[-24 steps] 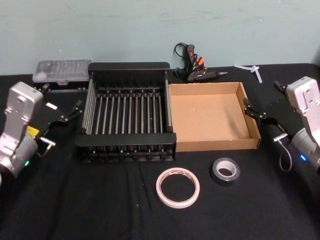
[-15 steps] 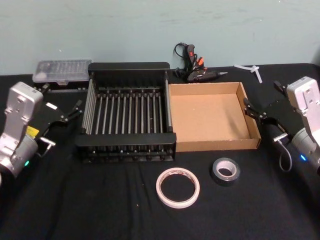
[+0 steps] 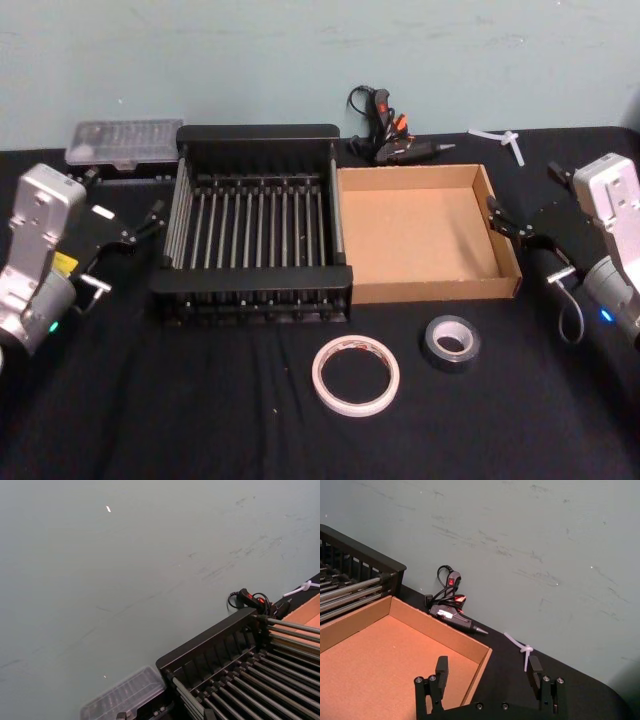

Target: Pick up the white tape and place it into the black box , Pick up the silver tape and place it into the brown box.

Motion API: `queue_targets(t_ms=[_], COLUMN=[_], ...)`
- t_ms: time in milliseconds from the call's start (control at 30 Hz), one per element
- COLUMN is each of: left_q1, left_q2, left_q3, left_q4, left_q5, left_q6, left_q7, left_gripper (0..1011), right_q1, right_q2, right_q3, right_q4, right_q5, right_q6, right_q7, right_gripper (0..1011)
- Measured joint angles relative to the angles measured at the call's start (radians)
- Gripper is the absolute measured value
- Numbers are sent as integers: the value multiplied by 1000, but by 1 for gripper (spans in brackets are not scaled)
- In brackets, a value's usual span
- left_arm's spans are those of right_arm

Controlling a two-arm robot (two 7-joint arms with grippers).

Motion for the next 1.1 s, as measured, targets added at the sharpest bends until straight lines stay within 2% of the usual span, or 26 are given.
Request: queue_targets(t_ms=[1100], left_q1=[0], left_q2=[0], left_q3=[0], left_q4=[0], left_q5=[0], left_q6=[0], left_q7=[0], left_gripper=[1001], right_q1=[0], right_q2=[0], right_q3=[0], right_q4=[0], right_q5=[0], right_q6=[0], right_q7=[0], right_gripper=[1000])
